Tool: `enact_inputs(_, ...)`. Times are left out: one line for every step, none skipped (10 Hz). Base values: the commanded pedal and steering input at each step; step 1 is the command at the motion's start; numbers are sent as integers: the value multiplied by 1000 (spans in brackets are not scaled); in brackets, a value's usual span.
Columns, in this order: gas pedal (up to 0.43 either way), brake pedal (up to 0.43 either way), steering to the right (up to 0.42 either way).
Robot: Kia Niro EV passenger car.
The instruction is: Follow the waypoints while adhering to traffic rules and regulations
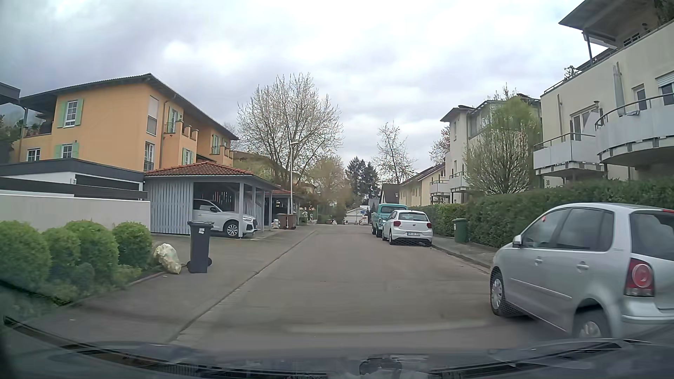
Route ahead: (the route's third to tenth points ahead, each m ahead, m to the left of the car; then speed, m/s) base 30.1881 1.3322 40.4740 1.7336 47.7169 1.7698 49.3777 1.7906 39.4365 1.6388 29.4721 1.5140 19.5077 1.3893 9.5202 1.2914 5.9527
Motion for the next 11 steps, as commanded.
enact_inputs(79,0,-8)
enact_inputs(79,0,-8)
enact_inputs(79,0,-8)
enact_inputs(79,0,-8)
enact_inputs(79,0,-9)
enact_inputs(79,0,-8)
enact_inputs(79,0,-7)
enact_inputs(79,0,-7)
enact_inputs(79,0,-7)
enact_inputs(79,0,-11)
enact_inputs(79,0,-8)
